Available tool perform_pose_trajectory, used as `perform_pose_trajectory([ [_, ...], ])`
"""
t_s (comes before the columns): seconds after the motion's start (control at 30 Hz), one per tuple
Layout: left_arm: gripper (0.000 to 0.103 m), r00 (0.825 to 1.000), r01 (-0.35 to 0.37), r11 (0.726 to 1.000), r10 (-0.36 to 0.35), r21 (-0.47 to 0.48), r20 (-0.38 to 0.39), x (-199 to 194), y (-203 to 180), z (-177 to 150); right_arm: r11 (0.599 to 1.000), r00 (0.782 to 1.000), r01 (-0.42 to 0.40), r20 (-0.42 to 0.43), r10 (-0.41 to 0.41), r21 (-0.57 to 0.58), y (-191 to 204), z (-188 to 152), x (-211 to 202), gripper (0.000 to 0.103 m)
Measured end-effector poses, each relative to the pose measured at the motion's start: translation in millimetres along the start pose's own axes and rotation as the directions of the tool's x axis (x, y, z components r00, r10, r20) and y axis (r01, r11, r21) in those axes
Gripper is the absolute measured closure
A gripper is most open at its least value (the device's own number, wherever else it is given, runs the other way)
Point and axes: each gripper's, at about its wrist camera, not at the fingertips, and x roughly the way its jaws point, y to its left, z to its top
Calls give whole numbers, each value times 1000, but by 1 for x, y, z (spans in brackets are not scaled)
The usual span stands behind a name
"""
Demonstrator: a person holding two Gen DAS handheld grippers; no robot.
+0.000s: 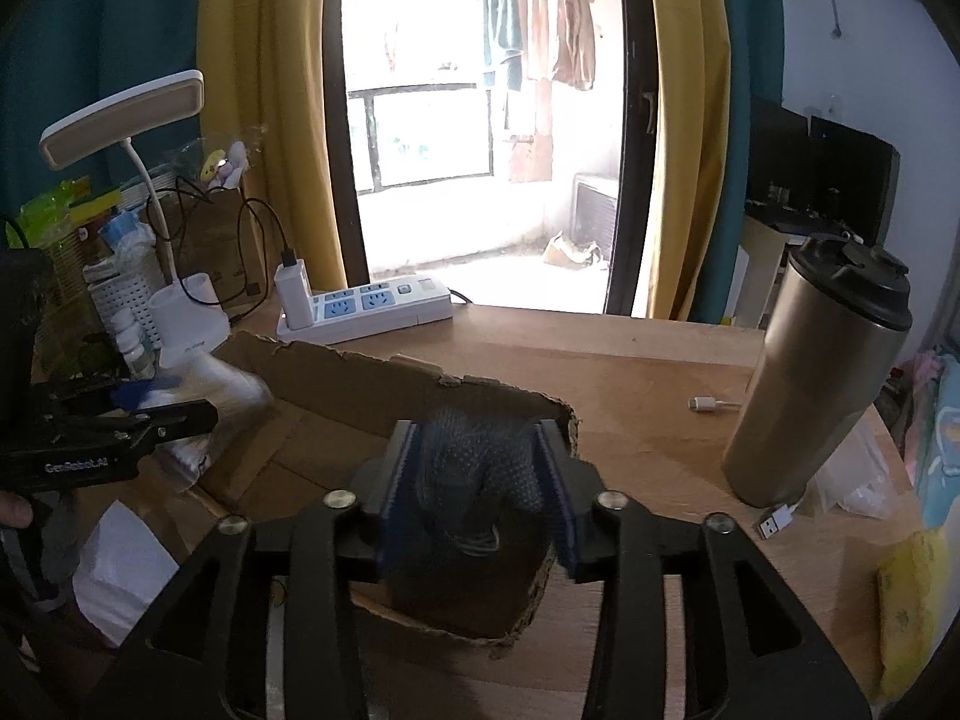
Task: Organize soft objects
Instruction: 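Carry the glove into the cardboard box with the right tool while the left tool drops the swab bag in, then grasp the bubble-wrap bundle with the right tool while the left tool grasps the red plush ball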
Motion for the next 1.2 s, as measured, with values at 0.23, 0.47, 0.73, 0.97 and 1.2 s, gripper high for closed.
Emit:
perform_pose_trajectory([
  [0.23,25,999,15,1000,-16,8,44,-18,-5,1,1000,1000,7,20,-7,-6,4,1,-15,51],
  [0.47,25,997,11,1000,-11,2,74,-41,-5,-4,1000,999,17,45,-16,-12,10,-1,-40,51],
  [0.73,25,993,23,1000,-22,-5,117,-72,-3,-13,1000,998,24,62,-23,-13,20,-5,-64,50],
  [0.97,24,990,30,999,-28,-12,138,-93,0,-25,1000,997,18,71,-17,-14,30,-12,-82,44],
  [1.2,24,989,35,999,-33,-14,141,-105,0,-39,1000,997,13,70,-11,-19,41,-18,-93,40],
])
